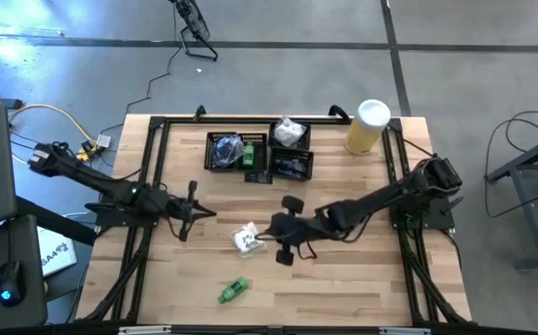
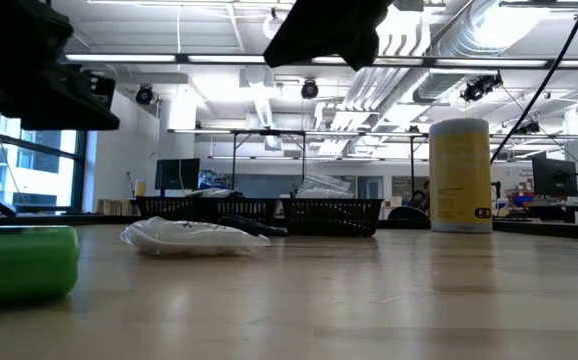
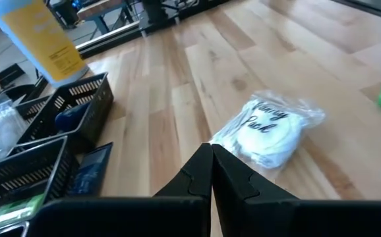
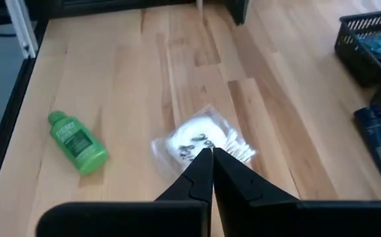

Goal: Pick & Place Travel size toiletries
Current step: Put the white cotton buds into the top black bin

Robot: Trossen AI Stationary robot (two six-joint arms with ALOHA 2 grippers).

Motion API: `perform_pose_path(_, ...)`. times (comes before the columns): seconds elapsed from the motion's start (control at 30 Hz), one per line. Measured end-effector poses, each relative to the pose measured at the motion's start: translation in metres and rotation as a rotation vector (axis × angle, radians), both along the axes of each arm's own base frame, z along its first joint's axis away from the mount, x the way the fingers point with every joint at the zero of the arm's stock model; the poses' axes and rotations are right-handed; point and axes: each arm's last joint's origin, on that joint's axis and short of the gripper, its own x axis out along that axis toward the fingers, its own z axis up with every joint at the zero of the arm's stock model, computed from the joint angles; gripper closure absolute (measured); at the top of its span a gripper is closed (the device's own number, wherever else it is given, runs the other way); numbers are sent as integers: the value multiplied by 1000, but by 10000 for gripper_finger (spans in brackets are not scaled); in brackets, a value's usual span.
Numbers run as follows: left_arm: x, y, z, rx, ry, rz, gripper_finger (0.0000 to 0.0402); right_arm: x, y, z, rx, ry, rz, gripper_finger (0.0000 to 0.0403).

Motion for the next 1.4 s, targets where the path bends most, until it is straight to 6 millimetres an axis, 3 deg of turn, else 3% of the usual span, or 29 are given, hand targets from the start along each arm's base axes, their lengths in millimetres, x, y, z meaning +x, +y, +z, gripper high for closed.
perform_pose_path(0.3, -6, -14, -1, 33, -5, -18, 401, 9, 23, -12, -37, -89, 16, 399)
perform_pose_path(0.73, -6, -14, -6, 67, 41, 4, 401, 36, 38, -38, 9, -18, 70, 400)
perform_pose_path(1.17, -6, -14, -7, 72, 52, 4, 401, 75, 57, -22, -51, 79, 103, 400)
perform_pose_path(1.4, -6, -14, -8, 82, 60, 2, 401, 85, 61, -25, -84, 114, 135, 400)
